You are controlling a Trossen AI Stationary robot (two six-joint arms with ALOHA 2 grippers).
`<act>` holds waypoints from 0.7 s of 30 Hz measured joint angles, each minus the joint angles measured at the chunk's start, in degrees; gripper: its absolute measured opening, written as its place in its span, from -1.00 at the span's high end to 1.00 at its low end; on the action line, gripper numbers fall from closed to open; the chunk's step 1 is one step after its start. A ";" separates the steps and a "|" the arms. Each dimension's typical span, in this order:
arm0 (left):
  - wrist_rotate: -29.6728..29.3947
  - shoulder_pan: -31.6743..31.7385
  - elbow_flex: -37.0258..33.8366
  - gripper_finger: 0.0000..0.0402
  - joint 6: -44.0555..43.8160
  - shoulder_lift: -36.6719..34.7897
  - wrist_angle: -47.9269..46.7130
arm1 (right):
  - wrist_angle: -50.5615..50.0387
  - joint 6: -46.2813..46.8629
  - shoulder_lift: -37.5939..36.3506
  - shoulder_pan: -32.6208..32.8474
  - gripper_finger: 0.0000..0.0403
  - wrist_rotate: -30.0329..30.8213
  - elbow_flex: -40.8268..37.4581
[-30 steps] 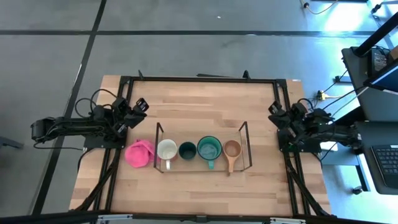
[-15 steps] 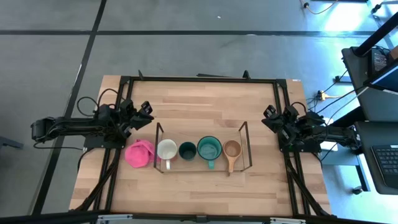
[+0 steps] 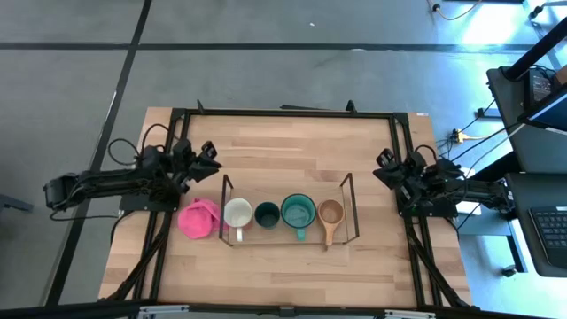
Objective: Stack small to large cups/mugs on shelf
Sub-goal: Return to Home Position
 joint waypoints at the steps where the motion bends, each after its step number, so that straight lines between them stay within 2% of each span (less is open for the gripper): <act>1: 0.63 0.34 0.00 0.65 0.00 -0.03 -1.14 | -0.19 0.12 0.00 -0.01 0.95 -0.01 0.00; 7: 0.81 1.54 0.00 0.65 0.43 0.02 -9.36 | -4.62 3.03 0.02 0.01 0.95 -0.01 0.00; 13: 0.79 1.52 0.00 0.65 0.59 0.02 -11.48 | -6.57 5.75 0.02 -0.01 0.95 0.01 0.00; 21: 0.77 1.52 0.00 0.65 6.91 0.02 -18.15 | -9.67 -8.92 0.02 0.01 0.95 0.08 0.02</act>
